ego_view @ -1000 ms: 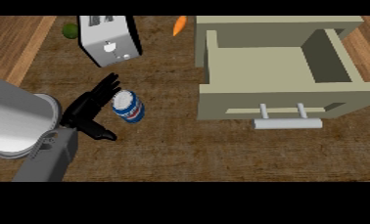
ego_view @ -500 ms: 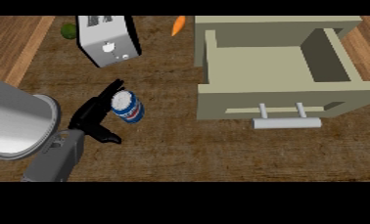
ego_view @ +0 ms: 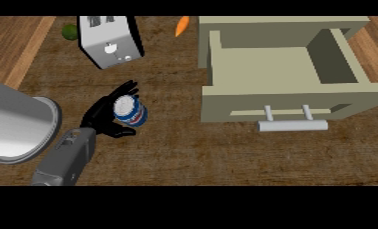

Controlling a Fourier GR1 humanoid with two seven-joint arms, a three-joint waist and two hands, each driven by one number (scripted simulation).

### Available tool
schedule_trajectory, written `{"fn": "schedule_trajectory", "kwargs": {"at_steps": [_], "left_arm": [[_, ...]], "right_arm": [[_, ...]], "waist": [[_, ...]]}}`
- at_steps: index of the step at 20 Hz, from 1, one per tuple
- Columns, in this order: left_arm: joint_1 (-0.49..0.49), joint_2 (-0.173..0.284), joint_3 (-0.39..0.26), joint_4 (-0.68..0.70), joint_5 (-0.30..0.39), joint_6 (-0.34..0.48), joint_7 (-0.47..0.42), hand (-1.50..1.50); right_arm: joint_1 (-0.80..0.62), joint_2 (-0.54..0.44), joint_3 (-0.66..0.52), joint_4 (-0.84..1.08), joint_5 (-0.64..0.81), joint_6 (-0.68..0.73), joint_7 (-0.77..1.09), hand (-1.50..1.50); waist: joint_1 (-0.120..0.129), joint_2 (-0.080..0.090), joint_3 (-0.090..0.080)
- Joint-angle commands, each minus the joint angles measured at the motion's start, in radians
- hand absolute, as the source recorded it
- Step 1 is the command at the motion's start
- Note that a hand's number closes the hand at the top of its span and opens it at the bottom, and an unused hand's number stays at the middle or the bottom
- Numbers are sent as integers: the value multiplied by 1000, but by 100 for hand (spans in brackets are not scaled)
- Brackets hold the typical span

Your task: Pick up the can, place it into the drawer and close the drawer

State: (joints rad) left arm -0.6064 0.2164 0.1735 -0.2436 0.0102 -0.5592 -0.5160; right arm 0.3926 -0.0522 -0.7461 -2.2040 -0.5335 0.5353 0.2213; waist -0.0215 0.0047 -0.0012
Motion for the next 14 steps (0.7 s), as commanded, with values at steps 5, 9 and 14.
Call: {"fn": "schedule_trajectory", "kwargs": {"at_steps": [5,9,14], "left_arm": [[-80,-43,11,56,16,-97,66,150],[-31,-59,-12,-27,10,-168,-8,150],[-119,-90,26,-78,80,-188,108,150]], "right_arm": [[5,40,22,-33,-13,3,39,-150],[35,50,2,-28,-11,42,-7,-150],[17,42,7,-67,-5,-11,52,-150]], "waist": [[-4,2,-1],[7,-3,1],[18,-6,1]]}}
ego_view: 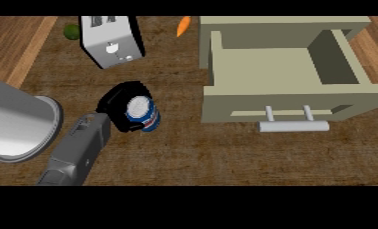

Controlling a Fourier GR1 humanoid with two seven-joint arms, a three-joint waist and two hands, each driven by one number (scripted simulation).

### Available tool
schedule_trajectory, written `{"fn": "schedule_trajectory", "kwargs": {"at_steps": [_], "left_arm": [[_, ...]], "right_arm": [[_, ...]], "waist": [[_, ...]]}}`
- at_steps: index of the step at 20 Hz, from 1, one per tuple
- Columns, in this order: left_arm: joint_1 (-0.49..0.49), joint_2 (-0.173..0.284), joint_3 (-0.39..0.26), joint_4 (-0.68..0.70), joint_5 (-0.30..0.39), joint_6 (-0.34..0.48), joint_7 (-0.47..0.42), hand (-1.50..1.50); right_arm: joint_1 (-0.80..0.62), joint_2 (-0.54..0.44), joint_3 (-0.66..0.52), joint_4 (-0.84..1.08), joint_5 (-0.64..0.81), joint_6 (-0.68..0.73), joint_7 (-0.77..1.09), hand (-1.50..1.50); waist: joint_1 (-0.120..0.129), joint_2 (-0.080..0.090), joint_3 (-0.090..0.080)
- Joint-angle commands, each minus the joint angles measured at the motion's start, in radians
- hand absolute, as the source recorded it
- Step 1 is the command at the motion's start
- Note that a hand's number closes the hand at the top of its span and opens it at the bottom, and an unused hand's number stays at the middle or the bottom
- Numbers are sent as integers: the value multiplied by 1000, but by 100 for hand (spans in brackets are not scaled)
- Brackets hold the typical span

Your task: Pick up the can, place it into the drawer and close the drawer

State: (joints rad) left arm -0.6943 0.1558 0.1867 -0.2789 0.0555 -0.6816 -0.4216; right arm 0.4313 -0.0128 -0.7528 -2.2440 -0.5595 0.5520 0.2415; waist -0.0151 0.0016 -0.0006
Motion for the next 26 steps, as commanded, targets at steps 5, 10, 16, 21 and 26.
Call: {"fn": "schedule_trajectory", "kwargs": {"at_steps": [5,10,16,21,26], "left_arm": [[85,-34,154,-81,122,319,-125,150],[104,-135,152,-243,157,473,-76,150],[134,-149,88,-575,164,571,116,150],[180,-155,-59,-821,215,722,270,150],[187,-156,-167,-1047,220,858,452,150]], "right_arm": [[26,12,-4,1,-3,-11,-3,-150],[4,12,1,0,37,-41,-24,-150],[75,12,34,-54,-1,-60,-2,-150],[80,13,1,-21,-33,-10,-48,-150],[38,12,18,-16,-12,-42,-29,-150]], "waist": [[30,-9,2],[39,-15,3],[38,-18,3],[19,-12,2],[17,-8,2]]}}
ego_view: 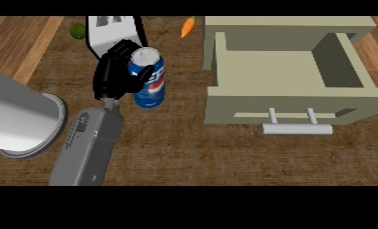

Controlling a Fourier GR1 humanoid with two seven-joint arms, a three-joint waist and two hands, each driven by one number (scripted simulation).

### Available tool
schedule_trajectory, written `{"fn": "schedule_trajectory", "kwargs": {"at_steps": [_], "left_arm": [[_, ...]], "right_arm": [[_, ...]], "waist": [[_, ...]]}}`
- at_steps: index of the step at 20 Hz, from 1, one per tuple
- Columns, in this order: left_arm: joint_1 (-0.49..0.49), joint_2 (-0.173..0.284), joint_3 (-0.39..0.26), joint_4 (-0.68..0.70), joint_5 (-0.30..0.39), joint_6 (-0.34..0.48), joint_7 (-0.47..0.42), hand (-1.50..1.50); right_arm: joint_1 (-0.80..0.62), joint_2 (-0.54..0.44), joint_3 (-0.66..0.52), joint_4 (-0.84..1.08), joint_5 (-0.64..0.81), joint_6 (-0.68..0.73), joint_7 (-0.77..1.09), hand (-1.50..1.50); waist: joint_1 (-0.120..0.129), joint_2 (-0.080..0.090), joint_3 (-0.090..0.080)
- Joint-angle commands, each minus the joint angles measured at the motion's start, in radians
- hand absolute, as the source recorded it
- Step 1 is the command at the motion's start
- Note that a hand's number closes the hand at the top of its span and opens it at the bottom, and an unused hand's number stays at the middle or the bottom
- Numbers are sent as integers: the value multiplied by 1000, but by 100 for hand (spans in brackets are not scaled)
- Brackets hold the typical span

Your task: Pick up the can, place it into the drawer and close the drawer

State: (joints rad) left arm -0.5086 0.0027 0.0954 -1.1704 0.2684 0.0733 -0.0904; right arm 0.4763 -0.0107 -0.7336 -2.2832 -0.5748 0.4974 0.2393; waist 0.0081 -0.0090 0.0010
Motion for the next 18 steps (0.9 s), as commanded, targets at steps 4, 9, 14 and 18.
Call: {"fn": "schedule_trajectory", "kwargs": {"at_steps": [4,9,14,18], "left_arm": [[-61,-3,-123,-187,-4,193,188,150],[-182,-3,-169,-183,-51,307,237,150],[-306,-3,-166,-97,-38,346,263,150],[-455,-3,-173,-4,-21,408,294,150]], "right_arm": [[5,10,-18,10,-20,26,-3,-150],[-32,-22,-4,-36,-42,-34,66,-150],[-26,10,88,-24,72,-62,-8,-150],[-45,-26,5,11,-11,-15,36,-150]], "waist": [[-18,6,-1],[-20,8,-1],[-22,9,-1],[-29,10,-1]]}}
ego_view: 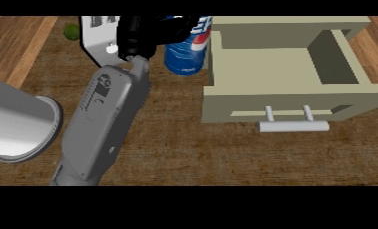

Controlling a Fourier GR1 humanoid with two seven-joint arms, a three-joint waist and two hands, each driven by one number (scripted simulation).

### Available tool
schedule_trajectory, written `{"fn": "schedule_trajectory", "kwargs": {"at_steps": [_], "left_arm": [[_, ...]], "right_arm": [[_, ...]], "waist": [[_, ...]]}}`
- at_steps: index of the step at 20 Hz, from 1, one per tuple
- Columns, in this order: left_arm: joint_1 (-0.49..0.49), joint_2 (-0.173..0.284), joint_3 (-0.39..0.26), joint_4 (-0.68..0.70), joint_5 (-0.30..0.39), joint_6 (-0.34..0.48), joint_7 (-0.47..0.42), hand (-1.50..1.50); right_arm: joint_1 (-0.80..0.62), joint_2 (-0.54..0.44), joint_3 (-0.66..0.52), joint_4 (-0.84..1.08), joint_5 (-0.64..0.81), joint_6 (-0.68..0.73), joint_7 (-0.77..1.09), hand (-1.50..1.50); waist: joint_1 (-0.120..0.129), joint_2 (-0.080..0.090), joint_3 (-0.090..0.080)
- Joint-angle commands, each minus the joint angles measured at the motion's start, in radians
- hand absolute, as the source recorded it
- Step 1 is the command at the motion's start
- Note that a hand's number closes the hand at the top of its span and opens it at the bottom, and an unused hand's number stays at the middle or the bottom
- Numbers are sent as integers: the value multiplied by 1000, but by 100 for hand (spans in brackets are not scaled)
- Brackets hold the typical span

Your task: Pick up the can, place it into the drawer and close the drawer

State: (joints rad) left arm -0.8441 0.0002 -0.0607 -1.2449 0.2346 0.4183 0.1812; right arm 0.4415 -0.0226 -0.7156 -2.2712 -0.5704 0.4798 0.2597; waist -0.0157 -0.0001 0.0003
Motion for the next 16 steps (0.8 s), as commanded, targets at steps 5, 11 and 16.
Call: {"fn": "schedule_trajectory", "kwargs": {"at_steps": [5,11,16], "left_arm": [[-182,0,-82,164,75,117,-37,150],[-359,0,-52,341,118,142,-44,150],[-390,0,-129,419,197,156,-101,150]], "right_arm": [[-29,20,7,-18,13,-2,27,-150],[7,14,0,10,9,28,-21,-150],[-70,-43,3,20,-5,-37,22,-150]], "waist": [[-6,3,0],[-18,4,1],[-16,4,0]]}}
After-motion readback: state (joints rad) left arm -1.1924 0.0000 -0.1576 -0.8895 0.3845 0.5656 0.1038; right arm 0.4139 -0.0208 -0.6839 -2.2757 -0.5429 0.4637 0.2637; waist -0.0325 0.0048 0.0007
